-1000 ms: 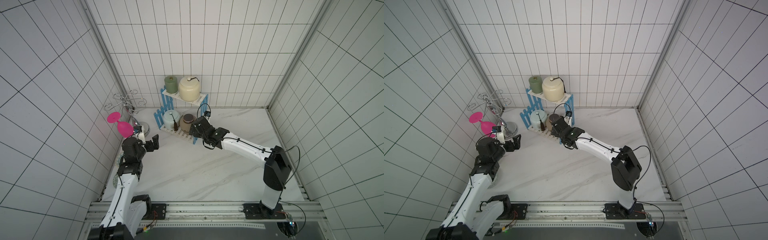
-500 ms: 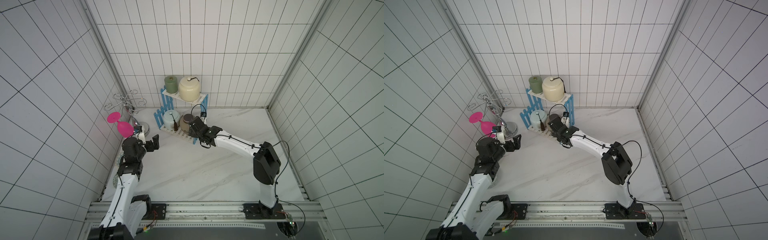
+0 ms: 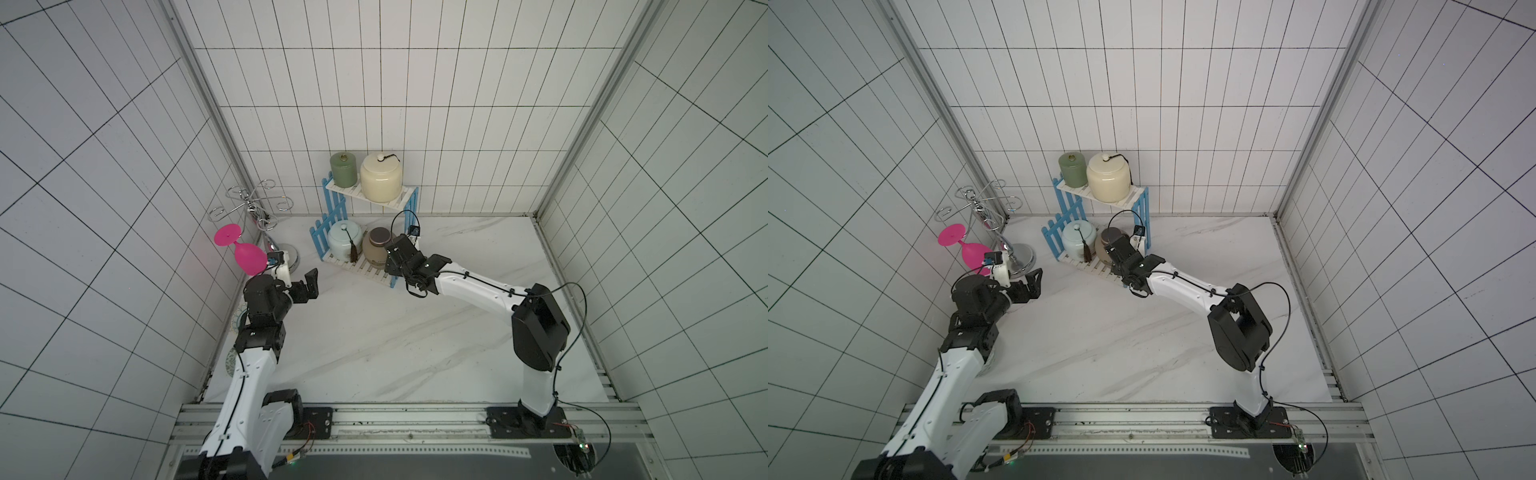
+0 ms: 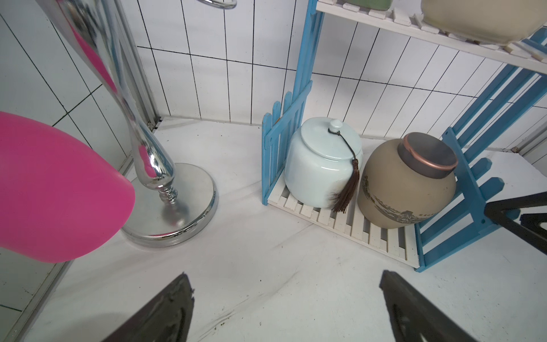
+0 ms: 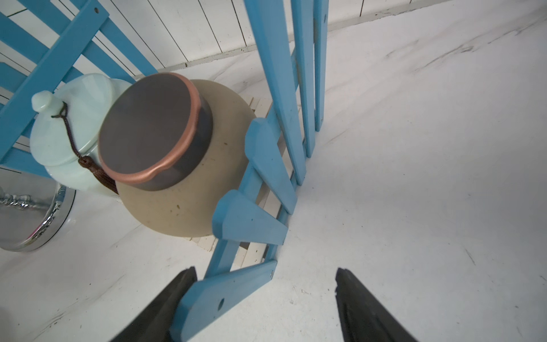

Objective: Remove the tea canisters from the shelf
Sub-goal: Move the shelf to the center of the board.

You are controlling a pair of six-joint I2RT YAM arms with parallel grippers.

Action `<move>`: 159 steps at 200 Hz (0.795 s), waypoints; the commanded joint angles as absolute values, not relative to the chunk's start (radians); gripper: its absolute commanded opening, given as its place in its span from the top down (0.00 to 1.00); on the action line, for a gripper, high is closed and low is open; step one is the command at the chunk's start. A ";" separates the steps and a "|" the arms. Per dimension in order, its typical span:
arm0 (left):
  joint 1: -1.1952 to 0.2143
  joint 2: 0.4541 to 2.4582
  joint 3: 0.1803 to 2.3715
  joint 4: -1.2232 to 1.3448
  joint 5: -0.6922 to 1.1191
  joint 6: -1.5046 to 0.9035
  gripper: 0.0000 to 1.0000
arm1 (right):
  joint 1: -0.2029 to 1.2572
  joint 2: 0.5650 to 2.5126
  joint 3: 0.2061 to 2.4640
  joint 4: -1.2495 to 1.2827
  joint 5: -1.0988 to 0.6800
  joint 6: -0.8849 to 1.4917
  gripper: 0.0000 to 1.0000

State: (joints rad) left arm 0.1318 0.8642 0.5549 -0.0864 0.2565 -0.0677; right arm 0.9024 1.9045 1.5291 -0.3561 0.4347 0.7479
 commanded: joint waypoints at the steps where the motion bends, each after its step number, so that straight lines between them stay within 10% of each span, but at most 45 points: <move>1: 0.130 0.850 0.550 -0.074 0.272 -0.069 0.01 | 0.864 1.872 1.482 -0.433 0.492 0.720 0.24; 159: 0.135 0.851 0.554 -0.077 0.271 -0.074 0.01 | 0.831 1.815 1.444 -0.416 0.546 0.484 0.70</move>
State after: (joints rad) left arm 0.1322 0.8639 0.5549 -0.0868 0.2634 -0.0711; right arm 0.8688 1.8542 1.4734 -0.3241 0.4744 0.5179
